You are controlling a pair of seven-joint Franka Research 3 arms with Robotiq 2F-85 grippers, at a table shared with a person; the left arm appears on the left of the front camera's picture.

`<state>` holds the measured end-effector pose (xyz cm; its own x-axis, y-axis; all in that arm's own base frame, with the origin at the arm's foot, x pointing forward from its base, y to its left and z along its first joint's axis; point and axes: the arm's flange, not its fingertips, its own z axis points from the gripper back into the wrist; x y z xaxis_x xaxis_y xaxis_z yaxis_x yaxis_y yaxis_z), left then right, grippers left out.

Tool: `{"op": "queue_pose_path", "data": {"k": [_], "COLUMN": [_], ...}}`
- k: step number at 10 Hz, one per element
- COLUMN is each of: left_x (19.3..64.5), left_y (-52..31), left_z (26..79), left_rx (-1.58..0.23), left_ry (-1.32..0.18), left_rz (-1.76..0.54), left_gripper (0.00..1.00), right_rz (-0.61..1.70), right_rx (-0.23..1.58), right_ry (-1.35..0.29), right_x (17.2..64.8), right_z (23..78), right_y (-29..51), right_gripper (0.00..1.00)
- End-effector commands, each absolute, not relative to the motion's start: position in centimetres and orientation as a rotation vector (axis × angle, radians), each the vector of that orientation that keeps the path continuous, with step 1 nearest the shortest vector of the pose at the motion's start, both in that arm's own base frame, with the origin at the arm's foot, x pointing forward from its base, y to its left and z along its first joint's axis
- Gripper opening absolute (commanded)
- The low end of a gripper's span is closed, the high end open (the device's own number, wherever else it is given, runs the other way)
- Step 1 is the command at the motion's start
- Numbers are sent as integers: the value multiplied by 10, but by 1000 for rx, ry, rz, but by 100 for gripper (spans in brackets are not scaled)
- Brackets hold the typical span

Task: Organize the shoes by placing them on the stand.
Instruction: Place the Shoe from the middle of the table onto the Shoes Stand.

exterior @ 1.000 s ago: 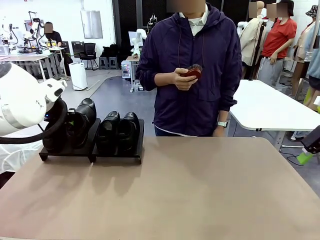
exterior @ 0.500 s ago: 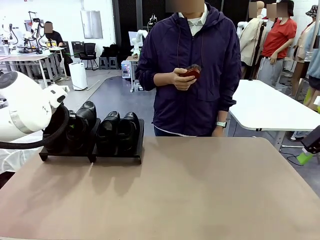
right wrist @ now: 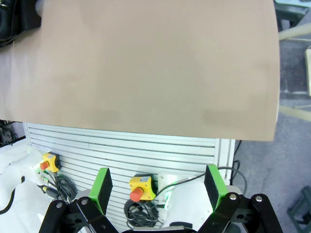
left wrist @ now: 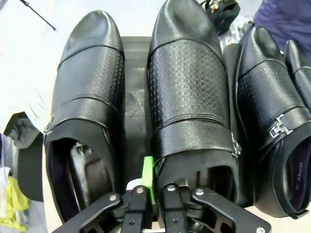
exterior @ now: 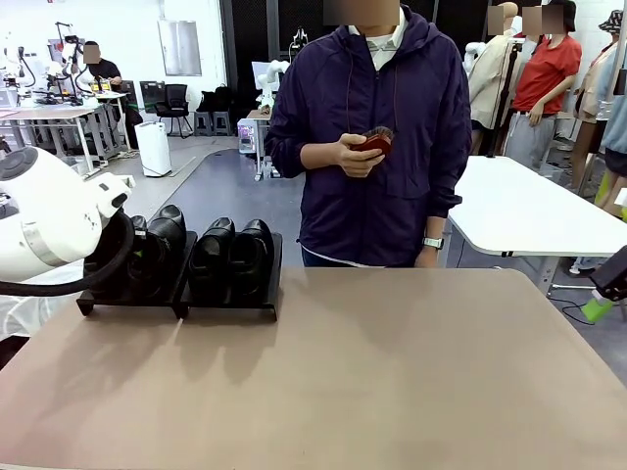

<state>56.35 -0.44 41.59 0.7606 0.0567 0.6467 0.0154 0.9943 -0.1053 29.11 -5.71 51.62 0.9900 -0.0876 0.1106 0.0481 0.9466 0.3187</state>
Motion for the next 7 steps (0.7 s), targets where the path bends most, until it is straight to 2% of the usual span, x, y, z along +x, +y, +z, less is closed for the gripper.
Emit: {"op": "queue_pose_path", "data": {"k": [1,4,6,7], "left_x": [567,548,515,497], "left_y": [-1,-6,-18,-24], "left_z": [423,449,496,521], "left_rx": [-92,-78,-67,-85], "left_ry": [-728,-757,-790,-751], "left_rz": [10,2,-41,-88], "left_gripper": [100,100,100,100], "right_rz": [-52,-52,-52,-52], "right_rx": [348,348,348,348], "right_ry": [-127,-127,-127,-127], "right_x": [292,292,292,292], "right_z": [519,519,519,519], "right_y": [-58,-58,-58,-58], "right_gripper": [100,100,100,100]}}
